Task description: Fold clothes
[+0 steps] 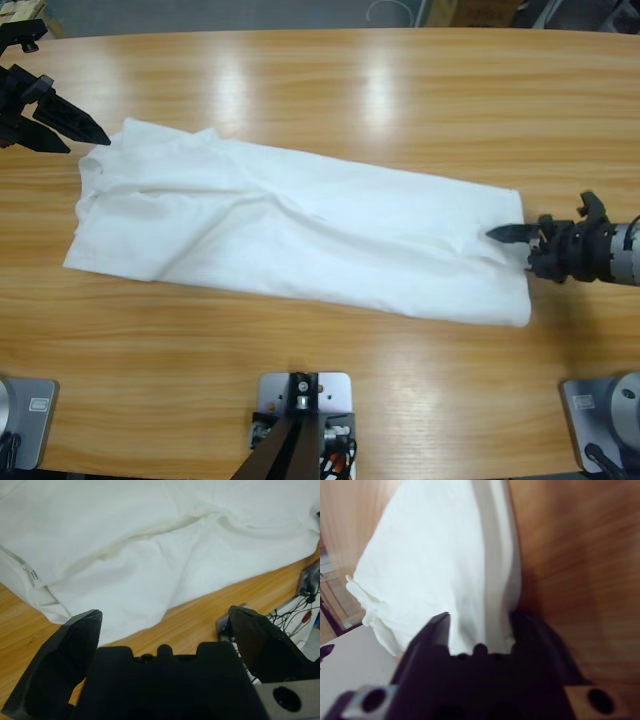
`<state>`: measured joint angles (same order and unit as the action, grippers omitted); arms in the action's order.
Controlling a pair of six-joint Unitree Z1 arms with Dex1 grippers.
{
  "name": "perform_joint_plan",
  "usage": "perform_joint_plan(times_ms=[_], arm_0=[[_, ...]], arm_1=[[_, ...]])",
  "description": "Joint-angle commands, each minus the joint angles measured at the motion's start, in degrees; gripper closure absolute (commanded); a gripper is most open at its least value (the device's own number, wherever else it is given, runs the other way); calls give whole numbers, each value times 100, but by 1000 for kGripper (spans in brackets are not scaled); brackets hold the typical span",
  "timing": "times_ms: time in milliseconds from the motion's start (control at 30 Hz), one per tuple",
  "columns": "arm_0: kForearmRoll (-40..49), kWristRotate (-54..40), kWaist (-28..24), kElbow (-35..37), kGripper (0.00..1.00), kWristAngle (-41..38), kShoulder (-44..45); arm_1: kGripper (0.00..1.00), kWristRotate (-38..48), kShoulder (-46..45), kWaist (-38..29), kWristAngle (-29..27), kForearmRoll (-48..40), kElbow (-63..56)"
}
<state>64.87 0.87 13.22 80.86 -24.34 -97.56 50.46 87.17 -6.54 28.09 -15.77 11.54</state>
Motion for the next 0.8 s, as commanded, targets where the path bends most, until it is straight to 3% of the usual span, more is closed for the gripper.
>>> perform_joint_plan(times_ms=[33, 433, 667, 800], arm_0=[[69, 36, 41, -120, 4, 131, -23], [69, 36, 41, -114, 4, 129, -96], [69, 36, 41, -114, 4, 126, -135], [69, 27, 41, -102, 4, 124, -174]], arm_1=[[1000, 78, 324, -150, -78, 74, -275], [1000, -49, 354, -185, 204, -8, 24], [1000, -654, 1053, 476, 509, 141, 627], [1000, -1111, 1155, 720, 502, 897, 1420]])
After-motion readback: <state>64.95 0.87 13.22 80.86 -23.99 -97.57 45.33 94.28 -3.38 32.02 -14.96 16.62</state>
